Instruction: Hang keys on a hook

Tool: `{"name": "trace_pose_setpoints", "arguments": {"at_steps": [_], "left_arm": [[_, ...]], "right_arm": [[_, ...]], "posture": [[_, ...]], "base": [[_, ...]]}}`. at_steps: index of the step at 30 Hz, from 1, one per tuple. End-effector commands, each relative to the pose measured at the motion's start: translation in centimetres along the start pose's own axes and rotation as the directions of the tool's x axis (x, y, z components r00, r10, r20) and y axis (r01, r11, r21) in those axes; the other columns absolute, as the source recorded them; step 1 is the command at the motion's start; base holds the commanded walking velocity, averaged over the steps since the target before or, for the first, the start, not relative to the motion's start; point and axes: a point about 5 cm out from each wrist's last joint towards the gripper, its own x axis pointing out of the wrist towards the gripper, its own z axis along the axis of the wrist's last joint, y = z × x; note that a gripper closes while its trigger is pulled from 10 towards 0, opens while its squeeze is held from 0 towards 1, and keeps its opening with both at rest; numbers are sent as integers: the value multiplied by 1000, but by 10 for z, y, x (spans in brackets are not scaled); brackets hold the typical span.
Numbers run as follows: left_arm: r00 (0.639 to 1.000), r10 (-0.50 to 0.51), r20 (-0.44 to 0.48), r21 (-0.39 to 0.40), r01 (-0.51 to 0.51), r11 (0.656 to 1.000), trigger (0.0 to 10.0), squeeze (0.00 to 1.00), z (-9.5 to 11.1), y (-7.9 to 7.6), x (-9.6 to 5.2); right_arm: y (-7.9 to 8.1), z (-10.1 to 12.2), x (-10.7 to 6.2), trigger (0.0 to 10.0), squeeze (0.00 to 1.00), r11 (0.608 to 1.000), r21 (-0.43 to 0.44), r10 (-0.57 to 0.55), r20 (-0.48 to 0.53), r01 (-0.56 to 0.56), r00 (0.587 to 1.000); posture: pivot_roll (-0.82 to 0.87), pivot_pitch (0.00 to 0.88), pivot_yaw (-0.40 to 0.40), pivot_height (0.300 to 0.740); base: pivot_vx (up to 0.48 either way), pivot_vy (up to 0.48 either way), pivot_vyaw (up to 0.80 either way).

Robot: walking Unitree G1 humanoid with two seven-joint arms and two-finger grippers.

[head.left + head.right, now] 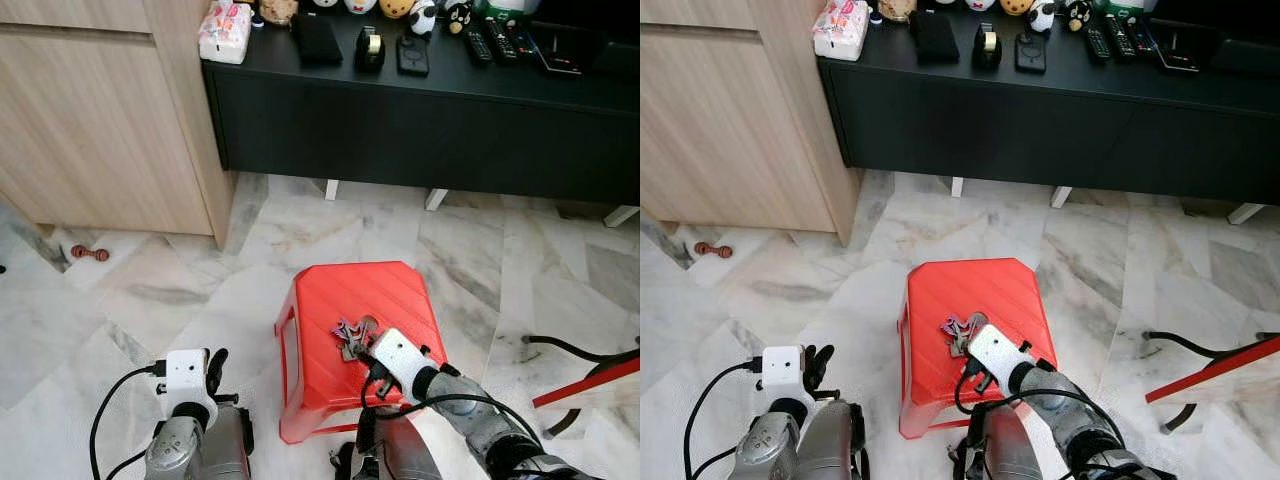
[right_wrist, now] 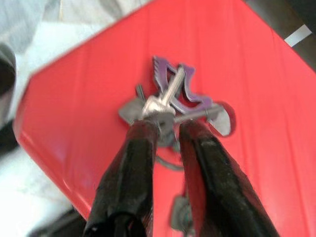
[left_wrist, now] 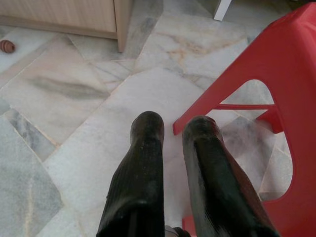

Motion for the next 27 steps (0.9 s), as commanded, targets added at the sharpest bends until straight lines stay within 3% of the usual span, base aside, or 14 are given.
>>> {"name": "trace_pose_setpoints", "arguments": {"at_steps": [1, 5, 14, 15, 16, 17, 27], "left_arm": [[999, -9, -36, 17, 9, 1000, 10000, 0, -12, -2, -8], [999, -12, -34, 16, 12, 1000, 10000, 0, -13, -3, -11], [999, -10, -32, 18, 10, 1000, 10000, 0, -13, -1, -13], [1000, -9, -30, 18, 9, 1000, 10000, 0, -13, -1, -13], [1000, -9, -30, 18, 9, 1000, 10000, 0, -13, -1, -13], [1000, -6, -26, 17, 7, 1000, 10000, 0, -13, 0, -14], [1000, 8, -16, 16, -8, 1000, 10000, 0, -15, 2, -26]], "right_arm": [[3, -10, -3, 10000, 1000, 999, -46, 14, -60, -16, 998], [3, -10, -1, 10000, 1000, 994, -104, 5, -93, -14, 996], [1, -7, 2, 10000, 1000, 993, -114, -28, -110, 15, 994], [2, -7, 3, 10000, 663, 993, -121, -22, -110, 9, 994], [2, -7, 3, 10000, 663, 993, -121, -22, -110, 9, 994], [3, -6, 3, 10000, 0, 992, -125, -15, -109, 2, 994], [7, -4, 6, 10000, 0, 989, -145, -4, -112, -13, 994]], "posture": [[190, 197, -139, 639], [198, 210, -141, 639], [203, 227, -143, 639], [206, 232, -144, 639], [206, 232, -144, 639], [211, 244, -149, 639], [224, 287, -155, 639]], "base": [[0, 0, 0], [0, 0, 0], [0, 0, 0], [0, 0, 0], [0, 0, 0], [0, 0, 0], [0, 0, 0]]}}
